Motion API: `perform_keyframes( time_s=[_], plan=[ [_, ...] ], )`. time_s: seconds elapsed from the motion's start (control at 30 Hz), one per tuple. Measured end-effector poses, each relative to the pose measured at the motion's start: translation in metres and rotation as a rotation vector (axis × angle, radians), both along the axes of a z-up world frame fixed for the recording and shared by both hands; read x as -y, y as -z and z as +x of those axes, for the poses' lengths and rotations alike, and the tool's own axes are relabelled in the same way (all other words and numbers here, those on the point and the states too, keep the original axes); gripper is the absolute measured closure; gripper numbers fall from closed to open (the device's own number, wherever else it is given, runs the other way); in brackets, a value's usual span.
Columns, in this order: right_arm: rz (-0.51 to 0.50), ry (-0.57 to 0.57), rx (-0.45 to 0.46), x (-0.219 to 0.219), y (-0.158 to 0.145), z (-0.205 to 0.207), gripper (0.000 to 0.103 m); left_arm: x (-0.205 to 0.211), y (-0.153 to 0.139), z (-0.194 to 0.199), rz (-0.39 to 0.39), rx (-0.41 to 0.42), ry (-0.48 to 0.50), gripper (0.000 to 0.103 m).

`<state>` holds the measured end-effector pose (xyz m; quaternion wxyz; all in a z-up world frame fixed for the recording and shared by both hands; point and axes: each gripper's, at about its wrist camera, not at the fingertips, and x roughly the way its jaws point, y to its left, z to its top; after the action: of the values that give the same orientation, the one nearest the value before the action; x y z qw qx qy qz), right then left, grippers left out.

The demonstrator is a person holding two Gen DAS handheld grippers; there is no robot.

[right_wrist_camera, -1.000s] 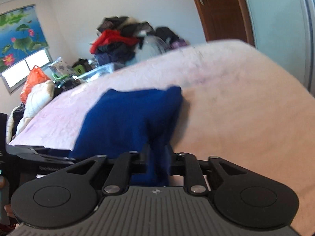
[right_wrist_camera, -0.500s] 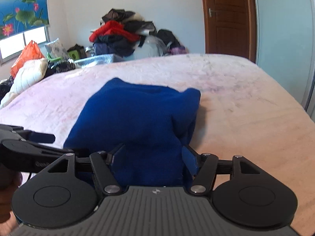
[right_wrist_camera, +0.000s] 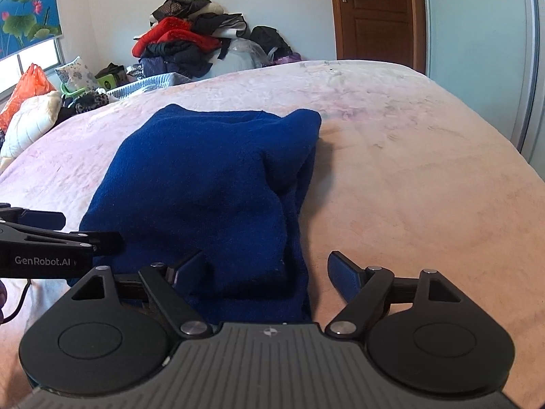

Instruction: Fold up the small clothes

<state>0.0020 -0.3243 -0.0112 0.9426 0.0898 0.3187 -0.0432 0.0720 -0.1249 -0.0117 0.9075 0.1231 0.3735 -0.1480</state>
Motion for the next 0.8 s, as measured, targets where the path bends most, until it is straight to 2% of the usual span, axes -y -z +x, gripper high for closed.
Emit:
perform_keyframes(
  time_s=[0.37,0.43,0.53,0.67,0.8],
  plan=[
    [-0.005,0.006,0.026,-0.003,-0.016,-0.001,0.014,-0.005,-0.006,0.008,-0.021,0.008,-0.040,0.018],
    [-0.023,0.014,0.029,-0.007,-0.022,-0.004,0.012,-0.007,-0.009,0.006,-0.032,0.000,-0.054,0.018],
    [-0.081,-0.006,0.043,-0.019,-0.031,-0.015,0.004,-0.010,-0.011,-0.005,-0.040,0.006,-0.056,0.018],
    [-0.125,-0.016,0.033,-0.029,-0.034,-0.034,0.001,-0.015,-0.008,-0.019,-0.045,-0.024,-0.055,0.018],
    [-0.092,-0.009,0.007,-0.029,-0.034,-0.046,0.001,-0.024,-0.003,-0.027,-0.085,-0.068,-0.086,0.018]
  ],
)
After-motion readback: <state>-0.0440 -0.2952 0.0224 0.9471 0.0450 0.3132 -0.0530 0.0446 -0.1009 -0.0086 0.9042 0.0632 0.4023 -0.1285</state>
